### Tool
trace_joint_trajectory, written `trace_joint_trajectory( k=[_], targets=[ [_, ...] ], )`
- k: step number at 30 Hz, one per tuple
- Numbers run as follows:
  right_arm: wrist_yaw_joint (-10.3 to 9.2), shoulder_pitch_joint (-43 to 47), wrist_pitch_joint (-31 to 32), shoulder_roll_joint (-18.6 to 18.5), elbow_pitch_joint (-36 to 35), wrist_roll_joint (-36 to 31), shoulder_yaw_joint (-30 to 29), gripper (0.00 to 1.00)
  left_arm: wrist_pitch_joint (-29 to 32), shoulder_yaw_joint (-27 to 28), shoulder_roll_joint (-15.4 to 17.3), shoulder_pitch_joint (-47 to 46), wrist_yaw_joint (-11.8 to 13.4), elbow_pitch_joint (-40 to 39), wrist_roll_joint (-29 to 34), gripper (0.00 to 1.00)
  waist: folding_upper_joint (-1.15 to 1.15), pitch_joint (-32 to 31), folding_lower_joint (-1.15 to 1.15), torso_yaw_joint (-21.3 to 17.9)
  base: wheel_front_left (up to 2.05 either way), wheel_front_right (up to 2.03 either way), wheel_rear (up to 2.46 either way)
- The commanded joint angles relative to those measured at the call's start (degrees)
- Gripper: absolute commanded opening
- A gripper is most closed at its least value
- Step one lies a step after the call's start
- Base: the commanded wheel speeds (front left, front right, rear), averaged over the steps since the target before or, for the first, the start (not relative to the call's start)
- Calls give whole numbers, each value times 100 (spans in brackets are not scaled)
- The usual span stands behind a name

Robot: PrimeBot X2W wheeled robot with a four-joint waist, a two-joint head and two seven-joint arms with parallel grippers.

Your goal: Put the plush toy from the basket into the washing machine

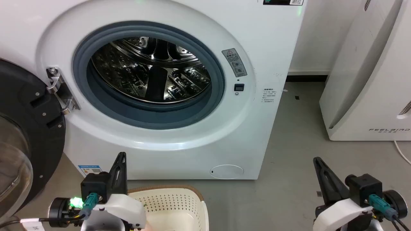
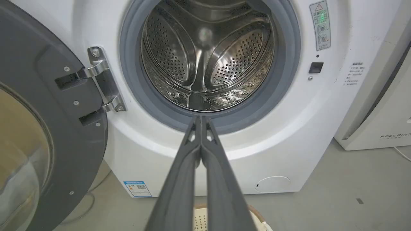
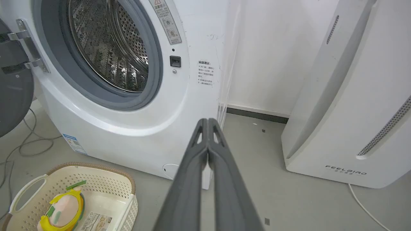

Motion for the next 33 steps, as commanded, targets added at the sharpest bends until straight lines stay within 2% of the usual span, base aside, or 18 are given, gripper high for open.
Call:
trace_joint_trajectory(
  k=[1,17,18,33],
  targets=[
    [-5,-80,2,-3,8,-43,-4,0,2,5,1,80,-25,-25,14,0,0,0,0,0,0,0,0],
    [-5,-80,2,-3,8,-43,-4,0,2,5,1,80,-25,-25,14,0,0,0,0,0,0,0,0],
    [0,1,-1,0,0,4,-1,100,-1,-1,0,-1,3,2,-1,100,0,0,0,0,0,0,0],
    [0,-6,-138,0,16,106,-92,100,-138,-98,40,-93,71,194,20,100,0,45,0,-3,0,0,0]
  ],
)
